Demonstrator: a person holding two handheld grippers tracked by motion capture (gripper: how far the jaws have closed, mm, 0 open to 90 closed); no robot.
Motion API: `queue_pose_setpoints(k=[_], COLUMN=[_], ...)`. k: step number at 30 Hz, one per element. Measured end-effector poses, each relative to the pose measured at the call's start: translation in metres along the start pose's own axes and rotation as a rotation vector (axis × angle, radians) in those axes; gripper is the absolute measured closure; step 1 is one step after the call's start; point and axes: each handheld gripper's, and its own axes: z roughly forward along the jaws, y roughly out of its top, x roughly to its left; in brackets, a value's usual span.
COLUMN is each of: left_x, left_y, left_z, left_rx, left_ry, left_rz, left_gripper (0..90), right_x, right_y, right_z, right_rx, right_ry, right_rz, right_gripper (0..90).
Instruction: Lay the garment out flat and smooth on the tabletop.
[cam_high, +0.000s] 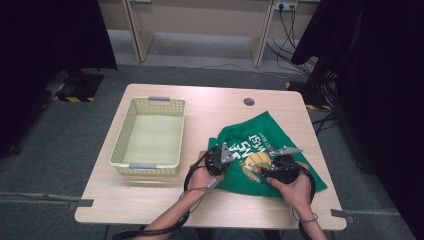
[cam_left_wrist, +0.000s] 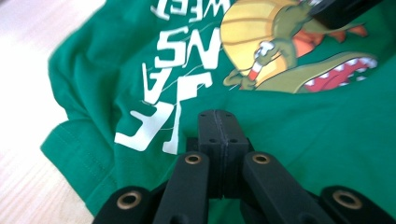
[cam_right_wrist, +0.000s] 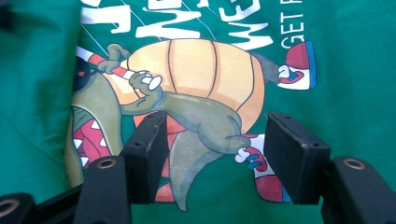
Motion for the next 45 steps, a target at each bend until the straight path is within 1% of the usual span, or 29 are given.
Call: queue_pose_setpoints(k=[4,7,9,10,15,18,24,25,28,31,34,36,38,45], left_x=[-0.008,-0.014,-0.016,-0.019,-0.029,-0.035,-0.047,-0.047,-0.055,-0.061,-0.067,-0.069,-0.07,-0.068], left_y=[0.001,0.002,0.002,0.002,-0.003,-0.008,-0.012,-0.012,-0.013,-0.016,-0.018,-0.019,-0.019,-0.017], left_z=[-0.013,-0.021,-0.024,-0.029,-0.036,-0.043,-0.063,-0.063,-0.074,-0.081,-0.087,-0.09,-0.093,-0.095], left_rx=[-0.036,-0.057,-0.063,-0.073,-0.084,-0.095,-0.134,-0.134,-0.149,-0.164,-0.17,-0.173,-0.176,-0.178], left_ry=[-0.001,0.0,-0.004,-0.006,-0.023,-0.042,-0.047,-0.047,-0.068,-0.085,-0.105,-0.115,-0.114,-0.109], left_rz=[0.026,0.051,0.055,0.065,0.083,0.079,0.104,0.104,0.123,0.128,0.131,0.132,0.14,0.143], left_gripper=[89.5,89.5,89.5,89.5,89.5,89.5,89.5,89.5,89.5,89.5,89.5,89.5,89.5,89.5], right_x=[0.0,0.0,0.0,0.0,0.002,0.001,0.0,0.0,0.0,0.0,-0.001,-0.001,-0.003,-0.008], right_y=[0.001,0.002,0.002,0.002,0.002,0.001,0.002,0.002,0.003,0.004,0.004,0.005,0.006,0.01], right_z=[0.002,0.004,0.005,0.006,0.006,0.006,0.008,0.008,0.009,0.009,0.01,0.01,0.011,0.016], right_rx=[0.008,0.012,0.013,0.015,0.017,0.02,0.034,0.036,0.039,0.044,0.045,0.045,0.042,0.032], right_ry=[-0.001,0.0,0.001,0.001,0.003,0.003,0.004,0.005,0.006,0.01,0.011,0.014,0.014,0.001], right_rz=[0.002,0.005,0.0,0.0,0.004,0.006,0.002,0.003,0.001,0.004,0.007,0.013,0.017,0.042], right_gripper=[40.6,40.6,40.6,40.5,40.5,40.5,40.4,40.3,40.3,40.0,39.8,39.8,39.9,41.1])
